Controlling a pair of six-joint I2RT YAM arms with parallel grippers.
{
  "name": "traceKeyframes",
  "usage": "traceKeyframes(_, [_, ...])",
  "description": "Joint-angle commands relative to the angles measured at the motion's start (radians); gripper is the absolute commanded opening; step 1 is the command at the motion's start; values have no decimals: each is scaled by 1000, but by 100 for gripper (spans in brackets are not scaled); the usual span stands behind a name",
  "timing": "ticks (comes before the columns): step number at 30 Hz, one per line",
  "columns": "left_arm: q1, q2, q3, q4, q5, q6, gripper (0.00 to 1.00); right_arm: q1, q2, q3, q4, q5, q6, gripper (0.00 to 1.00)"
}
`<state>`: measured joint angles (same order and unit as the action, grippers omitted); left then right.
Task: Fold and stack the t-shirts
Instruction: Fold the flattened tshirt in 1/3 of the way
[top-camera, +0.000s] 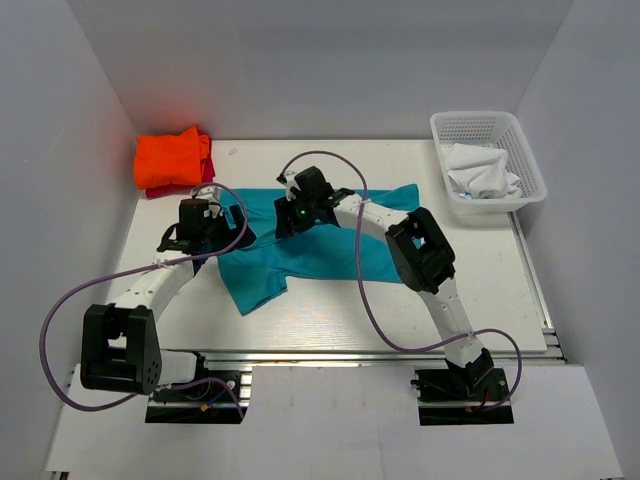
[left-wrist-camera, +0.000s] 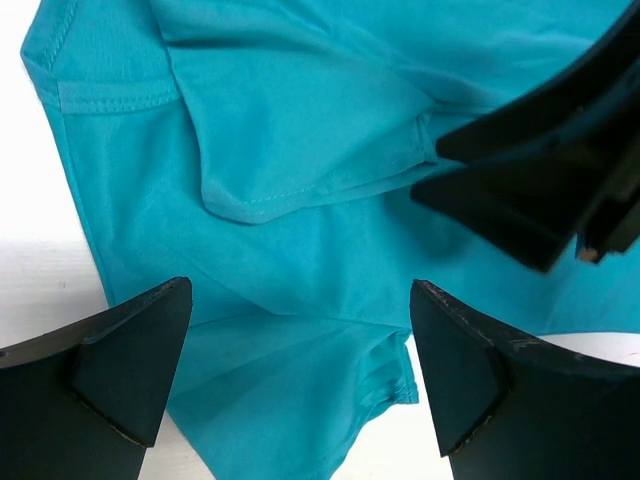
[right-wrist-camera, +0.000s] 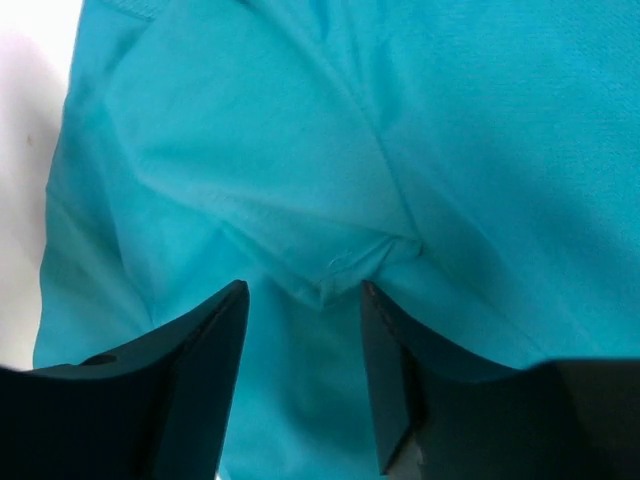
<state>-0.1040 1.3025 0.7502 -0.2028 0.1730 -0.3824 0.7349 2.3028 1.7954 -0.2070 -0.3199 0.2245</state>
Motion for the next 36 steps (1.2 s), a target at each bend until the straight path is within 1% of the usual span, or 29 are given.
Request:
traceKeyframes(1, [1, -51, -11, -13, 7, 4, 100, 4, 33, 70, -26, 35, 27, 54])
traceKeyframes(2, [1, -51, -11, -14, 6, 4, 100, 3, 37, 70, -28, 39, 30, 52])
traceKeyframes(4, [1, -62, -20, -23, 6, 4, 100, 9, 47, 78, -37, 48, 38, 44])
traceKeyframes(6, [1, -72, -20, -23, 6, 4, 100, 9, 53, 78, -52, 47, 41, 38])
traceKeyframes(9, [10, -72, -20, -23, -3, 4, 100, 18, 41, 78, -61, 56, 32, 23])
traceKeyframes(10, [10, -81, -20, -23, -3, 13, 100, 23, 40, 79, -68, 62, 32, 12])
traceKeyframes(12, [10, -81, -20, -23, -3, 13, 100, 26, 12, 76, -80, 62, 29, 6])
traceKeyframes(13, [10, -91, -20, -23, -3, 13, 100, 30, -2, 68, -80, 62, 26, 0])
traceKeyframes(21, [10, -100, -20, -23, -12, 13, 100, 47, -123, 1, -95, 107, 73, 0])
traceKeyframes(28, [10, -100, -20, -33, -21, 13, 100, 44, -154, -56, -118, 105, 176, 0])
traceKeyframes(31, [10, -91, -20, -43, -30, 13, 100, 43, -163, -91, -120, 122, 182, 0])
traceKeyframes(34, [10, -80, -20, -52, -39, 13, 100, 38, -161, -106, -141, 131, 184, 2])
traceKeyframes(35, [10, -80, -20, -52, -40, 13, 100, 41, -160, -114, -141, 136, 179, 6])
traceKeyframes(36, [10, -71, -9, -61, -49, 13, 100, 43, -163, -120, -156, 140, 179, 13])
